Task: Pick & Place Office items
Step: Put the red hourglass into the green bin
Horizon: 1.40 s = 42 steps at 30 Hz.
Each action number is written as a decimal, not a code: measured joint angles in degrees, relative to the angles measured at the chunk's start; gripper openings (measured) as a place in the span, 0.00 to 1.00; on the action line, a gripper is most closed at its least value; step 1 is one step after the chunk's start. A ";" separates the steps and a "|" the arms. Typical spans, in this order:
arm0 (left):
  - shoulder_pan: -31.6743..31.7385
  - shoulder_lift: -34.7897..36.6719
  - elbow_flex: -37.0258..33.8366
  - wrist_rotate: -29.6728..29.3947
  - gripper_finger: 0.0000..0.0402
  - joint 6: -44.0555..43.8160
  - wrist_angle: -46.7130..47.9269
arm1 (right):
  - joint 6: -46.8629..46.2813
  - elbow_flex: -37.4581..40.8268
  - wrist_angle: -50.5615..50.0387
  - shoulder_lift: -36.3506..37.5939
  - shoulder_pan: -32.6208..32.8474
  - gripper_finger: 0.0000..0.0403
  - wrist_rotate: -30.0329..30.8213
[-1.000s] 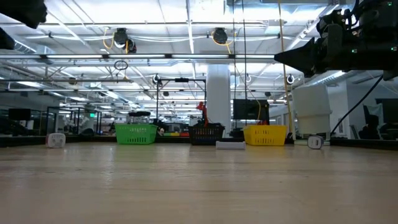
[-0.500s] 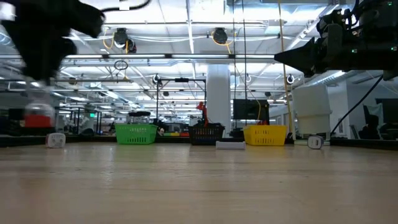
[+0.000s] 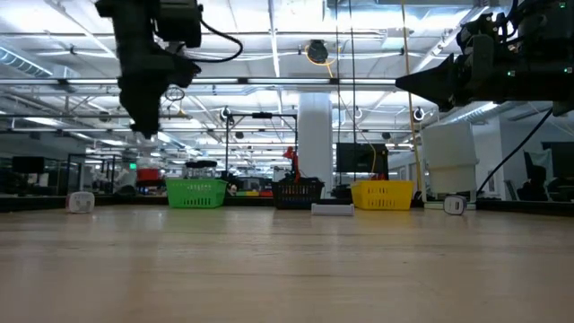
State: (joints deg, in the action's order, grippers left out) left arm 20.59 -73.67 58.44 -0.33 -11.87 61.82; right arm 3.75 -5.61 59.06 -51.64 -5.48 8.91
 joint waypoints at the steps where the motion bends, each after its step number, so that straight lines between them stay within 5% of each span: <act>1: 1.97 -0.06 0.03 1.09 0.55 -0.31 -1.05 | 0.00 0.00 -0.08 0.00 0.00 0.00 0.00; 10: 9.05 -3.65 0.04 3.51 0.61 -1.76 -2.93 | 0.15 0.00 -0.15 0.00 -0.02 0.00 0.00; 16: 9.61 -5.71 0.95 2.63 0.55 12.23 -3.15 | 0.15 0.00 -0.15 0.00 -0.02 0.00 0.00; 22: 9.72 -5.62 3.60 0.10 0.60 25.01 -2.75 | 0.15 0.00 -0.15 0.00 -0.03 0.00 0.00; 32: 9.54 -6.75 3.62 4.75 0.54 33.68 -5.82 | 0.15 0.00 -0.17 0.00 -0.04 0.00 -0.02; 42: 9.51 -7.66 3.60 3.27 0.59 34.28 -6.68 | 0.15 0.00 -0.17 0.00 -0.04 0.00 -0.04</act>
State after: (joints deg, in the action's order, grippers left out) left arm 30.10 -81.33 62.05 2.94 22.41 55.14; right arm 3.90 -5.61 58.89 -51.64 -5.52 8.87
